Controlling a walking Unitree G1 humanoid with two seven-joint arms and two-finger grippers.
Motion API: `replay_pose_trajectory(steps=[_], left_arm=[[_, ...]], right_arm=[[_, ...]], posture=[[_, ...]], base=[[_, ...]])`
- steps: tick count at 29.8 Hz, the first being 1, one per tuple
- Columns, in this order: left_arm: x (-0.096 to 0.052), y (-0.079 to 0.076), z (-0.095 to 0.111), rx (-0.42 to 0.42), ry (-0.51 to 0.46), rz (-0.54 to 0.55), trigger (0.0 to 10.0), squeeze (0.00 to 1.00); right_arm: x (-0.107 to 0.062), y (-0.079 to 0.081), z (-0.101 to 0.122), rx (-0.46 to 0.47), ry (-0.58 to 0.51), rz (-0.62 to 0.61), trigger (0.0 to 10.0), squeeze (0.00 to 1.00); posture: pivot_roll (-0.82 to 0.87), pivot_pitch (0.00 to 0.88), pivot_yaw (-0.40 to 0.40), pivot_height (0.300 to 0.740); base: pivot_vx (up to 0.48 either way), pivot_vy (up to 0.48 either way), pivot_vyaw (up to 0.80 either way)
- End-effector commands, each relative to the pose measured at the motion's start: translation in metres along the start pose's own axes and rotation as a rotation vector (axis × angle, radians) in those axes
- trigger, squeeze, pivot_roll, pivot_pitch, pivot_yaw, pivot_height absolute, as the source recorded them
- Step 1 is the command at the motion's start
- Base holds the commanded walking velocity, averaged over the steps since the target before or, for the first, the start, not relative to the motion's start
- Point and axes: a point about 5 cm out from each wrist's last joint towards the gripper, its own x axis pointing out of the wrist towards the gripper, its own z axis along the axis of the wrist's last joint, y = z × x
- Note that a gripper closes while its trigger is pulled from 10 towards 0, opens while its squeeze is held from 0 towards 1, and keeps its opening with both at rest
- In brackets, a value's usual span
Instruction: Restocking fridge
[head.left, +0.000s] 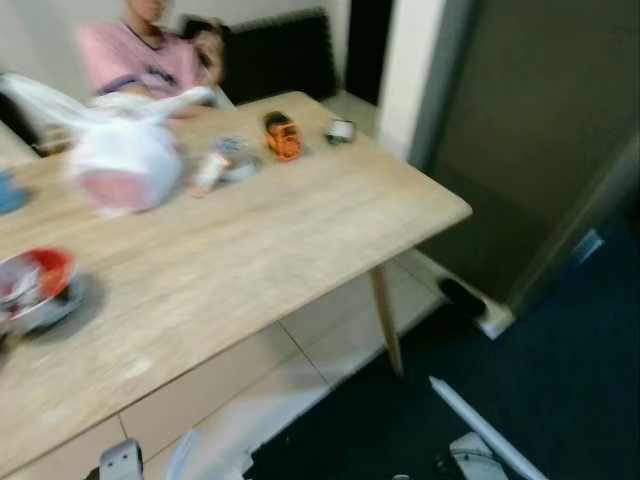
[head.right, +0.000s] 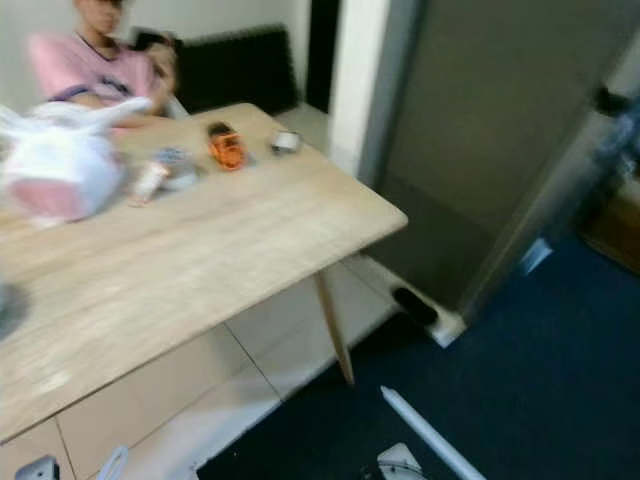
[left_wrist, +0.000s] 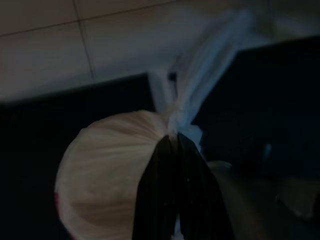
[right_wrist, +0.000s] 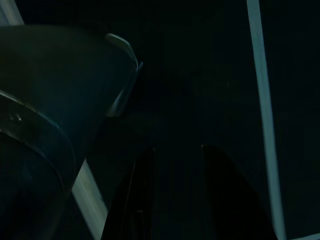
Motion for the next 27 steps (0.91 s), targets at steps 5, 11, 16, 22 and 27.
replay_pose_trajectory(steps=[5, 11, 16, 22, 27], left_arm=[[0.001, -0.003, 0.001, -0.004, 0.005, 0.004, 10.0, 0.00], [0.002, -0.006, -0.001, 0.007, 0.018, -0.014, 10.0, 0.00], [0.002, -0.009, -0.004, 0.003, 0.032, -0.023, 10.0, 0.00], [0.002, -0.012, -0.008, -0.020, 0.040, -0.034, 10.0, 0.00], [0.002, -0.012, -0.011, -0.027, 0.047, -0.031, 10.0, 0.00]], right_arm=[[0.000, -0.002, 0.001, -0.008, -0.018, -0.005, 10.0, 0.00], [0.000, -0.002, 0.005, -0.003, -0.035, 0.001, 10.0, 0.00], [0.000, -0.001, 0.006, 0.003, -0.039, 0.007, 10.0, 0.00], [0.000, 0.000, 0.005, 0.003, -0.040, 0.010, 10.0, 0.00], [0.000, 0.003, 0.005, 0.033, -0.060, 0.035, 10.0, 0.00]], posture=[[0.01, 0.000, 0.042, 0.740], [0.01, 0.000, 0.043, 0.740], [0.01, 0.000, 0.044, 0.740], [0.01, 0.000, 0.044, 0.740], [0.00, 0.000, 0.047, 0.740]], base=[[0.000, 0.000, -0.60], [0.000, 0.000, 0.00], [0.000, -0.302, 0.00], [0.000, -0.419, 0.00], [0.000, -0.445, 0.00]])
